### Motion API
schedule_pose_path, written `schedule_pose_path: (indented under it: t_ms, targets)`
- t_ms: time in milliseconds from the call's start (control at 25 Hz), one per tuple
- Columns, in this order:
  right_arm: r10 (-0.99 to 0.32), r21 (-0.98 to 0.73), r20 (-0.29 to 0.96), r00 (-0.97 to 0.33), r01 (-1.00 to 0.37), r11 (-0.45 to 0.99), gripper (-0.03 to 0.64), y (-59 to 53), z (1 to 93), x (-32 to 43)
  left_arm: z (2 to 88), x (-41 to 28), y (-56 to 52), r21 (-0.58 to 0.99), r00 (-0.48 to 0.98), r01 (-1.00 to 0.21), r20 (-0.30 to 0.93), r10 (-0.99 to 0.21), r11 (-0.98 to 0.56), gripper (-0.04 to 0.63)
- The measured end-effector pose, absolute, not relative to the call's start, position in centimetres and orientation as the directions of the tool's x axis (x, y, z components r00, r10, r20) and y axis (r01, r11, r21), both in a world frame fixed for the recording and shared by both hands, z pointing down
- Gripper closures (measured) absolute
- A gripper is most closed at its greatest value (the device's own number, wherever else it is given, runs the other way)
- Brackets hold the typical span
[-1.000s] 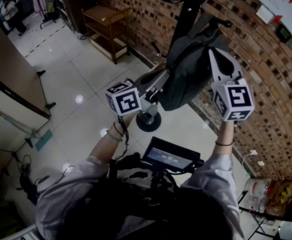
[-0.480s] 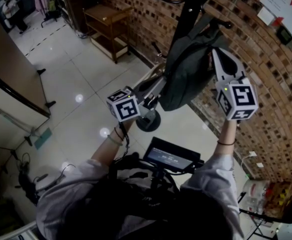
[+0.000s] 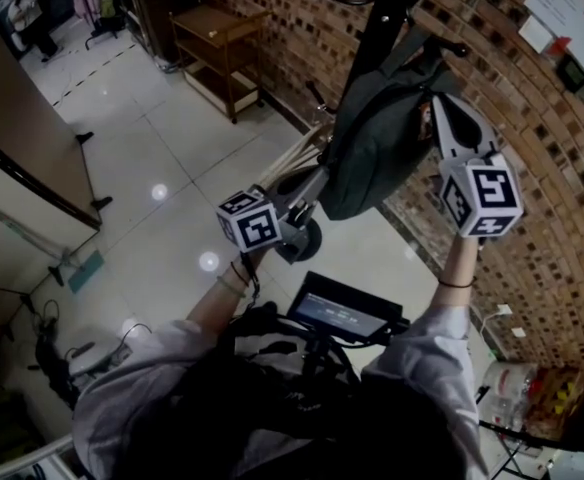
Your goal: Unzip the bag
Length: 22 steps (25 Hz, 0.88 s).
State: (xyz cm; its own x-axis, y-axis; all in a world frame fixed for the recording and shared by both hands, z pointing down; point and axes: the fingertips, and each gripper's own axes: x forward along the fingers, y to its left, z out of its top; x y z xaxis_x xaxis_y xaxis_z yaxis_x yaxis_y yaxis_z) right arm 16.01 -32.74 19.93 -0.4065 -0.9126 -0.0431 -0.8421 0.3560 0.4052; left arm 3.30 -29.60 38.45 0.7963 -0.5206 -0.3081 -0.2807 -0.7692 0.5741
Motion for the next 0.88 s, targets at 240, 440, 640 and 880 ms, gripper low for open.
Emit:
schedule_pose_path:
  t_ms: [240, 440, 640, 880]
  targets:
    - [-0.912, 0.393, -0.050, -0.406, -0.848, 0.356, 0.597, -32.9, 20.1, 16.4, 40.6, 3.4, -29.4, 0.592, 0.792, -0.308, -0.274, -0.545, -0.745, 0.588]
    - [-0.915, 0.375, -0.053, -0.401, -0.857, 0.354, 0.596, -33.2, 20.0, 16.9, 41.7, 3.7, -29.4, 0.588, 0.793, -0.323, -0.259, -0.551, -0.742, 0.588]
    - [-0.913, 0.347, -0.058, -0.403, -0.866, 0.361, 0.595, -33.4, 20.0, 17.3, 43.6, 4.1, -29.1, 0.609, 0.791, -0.329, -0.240, -0.563, -0.722, 0.588]
    - [-0.911, 0.329, -0.062, -0.409, -0.870, 0.368, 0.594, -33.4, 19.7, 17.4, 45.0, 4.4, -29.0, 0.601, 0.796, -0.357, -0.205, -0.570, -0.715, 0.588]
